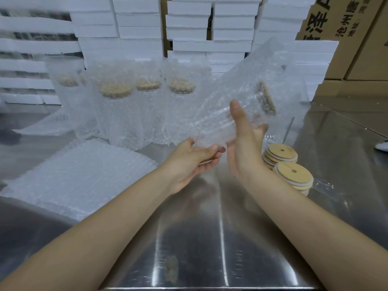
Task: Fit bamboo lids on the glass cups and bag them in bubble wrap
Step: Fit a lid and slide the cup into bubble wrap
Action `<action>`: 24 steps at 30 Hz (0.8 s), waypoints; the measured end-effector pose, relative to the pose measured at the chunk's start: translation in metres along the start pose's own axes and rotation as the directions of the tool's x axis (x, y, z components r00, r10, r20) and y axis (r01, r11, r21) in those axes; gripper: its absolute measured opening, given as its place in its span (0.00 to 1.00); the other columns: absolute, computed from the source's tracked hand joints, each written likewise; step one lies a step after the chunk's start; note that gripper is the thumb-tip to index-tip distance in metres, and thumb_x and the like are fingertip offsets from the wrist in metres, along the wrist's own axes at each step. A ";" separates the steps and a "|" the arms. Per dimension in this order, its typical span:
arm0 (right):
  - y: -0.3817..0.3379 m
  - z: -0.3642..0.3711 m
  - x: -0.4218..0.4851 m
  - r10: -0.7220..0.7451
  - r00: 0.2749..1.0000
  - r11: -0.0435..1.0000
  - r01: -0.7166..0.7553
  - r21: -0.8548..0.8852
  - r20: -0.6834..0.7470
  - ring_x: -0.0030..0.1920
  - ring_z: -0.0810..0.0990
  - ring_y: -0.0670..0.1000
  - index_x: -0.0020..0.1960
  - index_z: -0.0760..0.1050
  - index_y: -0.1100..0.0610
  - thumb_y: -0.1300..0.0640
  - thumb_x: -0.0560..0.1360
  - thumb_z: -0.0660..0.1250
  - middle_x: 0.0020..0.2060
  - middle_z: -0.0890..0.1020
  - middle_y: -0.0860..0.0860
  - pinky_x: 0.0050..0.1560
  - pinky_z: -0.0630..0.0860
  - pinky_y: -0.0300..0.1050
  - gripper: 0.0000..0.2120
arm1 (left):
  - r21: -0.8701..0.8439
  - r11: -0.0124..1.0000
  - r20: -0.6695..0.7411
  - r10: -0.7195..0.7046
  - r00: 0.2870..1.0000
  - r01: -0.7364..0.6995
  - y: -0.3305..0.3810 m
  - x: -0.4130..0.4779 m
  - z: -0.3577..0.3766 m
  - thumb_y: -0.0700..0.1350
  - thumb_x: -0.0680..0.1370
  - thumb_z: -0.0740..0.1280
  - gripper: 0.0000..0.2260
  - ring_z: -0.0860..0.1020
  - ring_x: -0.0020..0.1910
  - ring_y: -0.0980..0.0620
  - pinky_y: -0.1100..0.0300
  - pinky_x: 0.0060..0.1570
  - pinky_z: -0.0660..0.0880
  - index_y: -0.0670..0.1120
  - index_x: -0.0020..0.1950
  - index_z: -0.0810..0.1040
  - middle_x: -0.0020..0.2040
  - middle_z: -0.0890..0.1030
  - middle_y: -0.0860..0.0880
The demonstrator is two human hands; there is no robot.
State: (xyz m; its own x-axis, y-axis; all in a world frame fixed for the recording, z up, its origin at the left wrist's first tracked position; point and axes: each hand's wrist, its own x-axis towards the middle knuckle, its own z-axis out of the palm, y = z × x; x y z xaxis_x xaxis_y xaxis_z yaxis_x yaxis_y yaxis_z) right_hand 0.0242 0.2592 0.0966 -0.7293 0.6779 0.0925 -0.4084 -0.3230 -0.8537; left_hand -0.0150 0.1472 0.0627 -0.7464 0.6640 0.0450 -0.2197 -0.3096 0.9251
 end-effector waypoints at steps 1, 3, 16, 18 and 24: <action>0.003 0.001 -0.001 0.007 1.000 1.000 -0.007 0.021 -0.004 0.69 0.71 0.52 0.76 0.49 0.54 0.39 0.49 0.78 0.71 0.67 0.54 0.66 0.72 0.56 0.64 | 0.002 1.000 -0.022 -0.014 1.000 0.014 0.002 0.000 0.000 0.34 0.76 0.69 0.06 0.83 0.41 0.54 0.63 0.43 0.80 0.42 0.50 0.75 0.45 0.85 0.42; 0.008 0.002 -0.004 0.014 1.000 0.999 -0.014 0.051 -0.003 0.68 0.72 0.53 0.75 0.51 0.55 0.41 0.51 0.79 0.70 0.69 0.55 0.68 0.71 0.56 0.61 | 0.025 0.997 -0.041 -0.072 0.997 0.073 0.005 -0.001 0.000 0.33 0.76 0.69 0.04 0.82 0.38 0.55 0.65 0.39 0.79 0.36 0.50 0.79 0.42 0.84 0.43; 0.013 -0.004 0.006 0.096 0.995 0.991 -0.099 0.092 0.039 0.63 0.77 0.56 0.67 0.62 0.54 0.47 0.62 0.80 0.64 0.76 0.56 0.65 0.73 0.61 0.40 | 0.250 0.940 0.008 -0.242 0.970 0.232 0.010 -0.004 -0.002 0.41 0.70 0.75 0.17 0.84 0.47 0.53 0.63 0.46 0.80 0.39 0.57 0.78 0.51 0.85 0.45; 0.007 -0.006 0.010 0.060 0.996 0.998 -0.061 0.007 0.067 0.64 0.76 0.54 0.68 0.61 0.53 0.46 0.60 0.79 0.65 0.75 0.54 0.67 0.71 0.60 0.43 | 0.206 0.954 -0.105 -0.201 0.974 0.219 0.016 -0.003 -0.004 0.47 0.62 0.78 0.31 0.83 0.48 0.49 0.55 0.49 0.81 0.39 0.59 0.68 0.53 0.82 0.42; -0.002 -0.019 0.019 -0.155 0.968 0.909 0.218 -0.355 0.199 0.53 0.82 0.43 0.63 0.69 0.50 0.46 0.58 0.80 0.54 0.81 0.45 0.61 0.76 0.47 0.37 | 0.055 0.980 -0.254 -0.172 0.952 0.192 0.037 0.006 -0.030 0.48 0.62 0.78 0.46 0.80 0.51 0.49 0.58 0.45 0.79 0.41 0.74 0.61 0.58 0.76 0.44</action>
State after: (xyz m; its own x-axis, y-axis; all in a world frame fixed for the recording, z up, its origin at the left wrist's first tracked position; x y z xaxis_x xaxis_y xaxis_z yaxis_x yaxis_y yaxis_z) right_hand 0.0220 0.2857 0.0904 -0.7517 0.5748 0.3235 -0.3355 0.0890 -0.9378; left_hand -0.0460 0.1195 0.0856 -0.8321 0.5124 -0.2122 -0.3240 -0.1386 0.9358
